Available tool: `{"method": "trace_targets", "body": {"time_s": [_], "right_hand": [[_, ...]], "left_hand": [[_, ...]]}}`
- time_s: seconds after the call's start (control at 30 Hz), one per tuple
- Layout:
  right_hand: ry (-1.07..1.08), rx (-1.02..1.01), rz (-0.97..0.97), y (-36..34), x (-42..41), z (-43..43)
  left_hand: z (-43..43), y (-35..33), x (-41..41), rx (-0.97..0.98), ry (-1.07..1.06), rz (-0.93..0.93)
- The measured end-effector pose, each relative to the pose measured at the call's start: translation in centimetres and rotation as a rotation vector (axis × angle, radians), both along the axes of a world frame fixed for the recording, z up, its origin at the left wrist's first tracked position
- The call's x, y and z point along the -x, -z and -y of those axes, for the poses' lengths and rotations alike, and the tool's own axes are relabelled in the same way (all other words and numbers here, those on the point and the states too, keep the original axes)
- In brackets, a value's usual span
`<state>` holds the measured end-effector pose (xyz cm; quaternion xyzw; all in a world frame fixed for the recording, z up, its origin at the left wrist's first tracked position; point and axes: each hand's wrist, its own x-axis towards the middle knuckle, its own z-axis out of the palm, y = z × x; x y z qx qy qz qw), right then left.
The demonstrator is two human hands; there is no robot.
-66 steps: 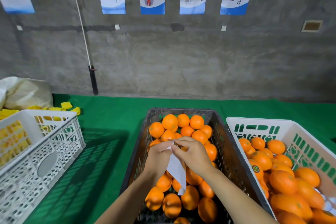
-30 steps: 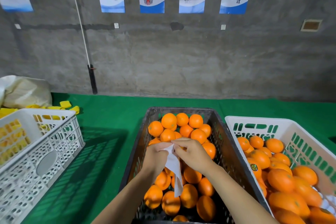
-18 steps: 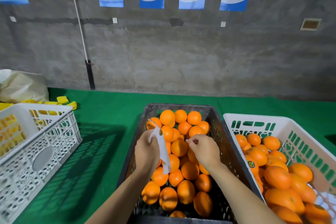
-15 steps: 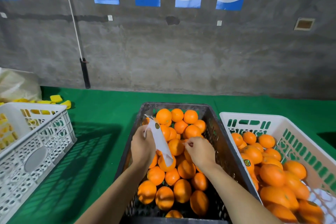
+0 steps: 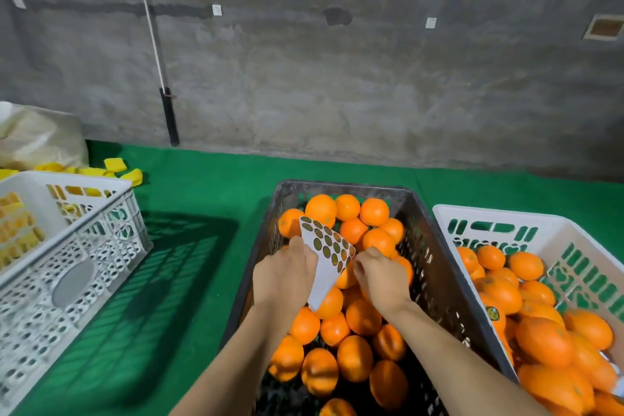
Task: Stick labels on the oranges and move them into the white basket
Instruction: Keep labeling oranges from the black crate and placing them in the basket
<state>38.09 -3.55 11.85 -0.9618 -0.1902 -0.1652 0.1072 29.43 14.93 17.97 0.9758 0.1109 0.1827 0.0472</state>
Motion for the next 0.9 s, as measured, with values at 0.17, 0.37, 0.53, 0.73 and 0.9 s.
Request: {"method": "trace_targets", "body": {"time_s": [0.17,0.37,0.53,0.73,0.9], "right_hand": [[-0.071,0.042,-0.092,0.5,0.2,-0.6],[-0.084,0.145,-0.119,0.8,0.2,-0.6],[-0.144,0.177,-0.116,1.3,0.7,-0.2],[-0.072,0.013,-0.044,2.1,0.7,-0.4],[0.065,0.16,-0.251,2.7,-0.4,-0.4]], "left_hand": [[-0.4,-1.0,-0.1,0.273,0.032,0.162],[0.0,-1.7,0.6,0.306,0.002,0.307],[0.2,-1.6,0.8,0.316,0.018,0.314],[0.2,-1.3,0.8,0.375,0.054,0.309],[0.5,-0.7,0.8,0.366,0.078,0.265]]}}
